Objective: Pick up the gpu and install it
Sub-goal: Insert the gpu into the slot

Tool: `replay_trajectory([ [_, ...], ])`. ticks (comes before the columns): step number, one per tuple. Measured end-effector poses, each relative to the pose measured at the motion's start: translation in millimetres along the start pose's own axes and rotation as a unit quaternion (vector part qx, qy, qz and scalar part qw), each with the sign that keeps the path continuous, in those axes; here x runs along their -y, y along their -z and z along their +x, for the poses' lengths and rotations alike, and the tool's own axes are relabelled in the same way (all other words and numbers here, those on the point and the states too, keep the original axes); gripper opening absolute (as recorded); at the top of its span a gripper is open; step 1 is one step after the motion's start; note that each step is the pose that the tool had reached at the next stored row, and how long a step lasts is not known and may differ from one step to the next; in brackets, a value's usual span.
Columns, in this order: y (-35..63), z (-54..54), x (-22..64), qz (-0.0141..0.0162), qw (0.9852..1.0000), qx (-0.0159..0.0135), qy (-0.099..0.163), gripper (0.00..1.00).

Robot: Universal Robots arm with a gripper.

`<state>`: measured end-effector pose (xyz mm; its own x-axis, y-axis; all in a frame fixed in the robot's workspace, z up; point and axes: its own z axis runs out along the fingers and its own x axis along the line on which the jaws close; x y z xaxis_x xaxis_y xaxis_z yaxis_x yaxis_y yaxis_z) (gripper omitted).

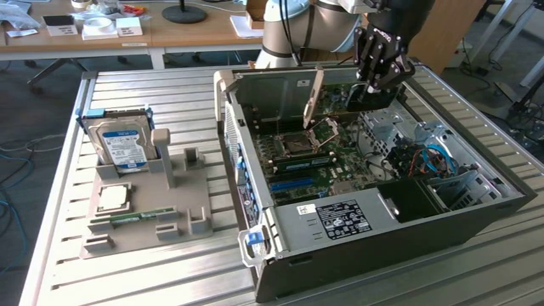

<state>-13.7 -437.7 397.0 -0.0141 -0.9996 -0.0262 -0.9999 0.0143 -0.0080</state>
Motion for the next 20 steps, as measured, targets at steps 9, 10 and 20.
replay_trajectory([
  [9,-0.1,0.2,-11.2,0.0000,1.0000,0.0000,0.000,0.27],
  [10,-0.1,0.2,-12.9,0.0000,1.0000,0.0000,0.000,0.27],
  [20,-4.6,0.4,-16.9,0.0006,1.0000,-0.0001,0.000,0.27],
])
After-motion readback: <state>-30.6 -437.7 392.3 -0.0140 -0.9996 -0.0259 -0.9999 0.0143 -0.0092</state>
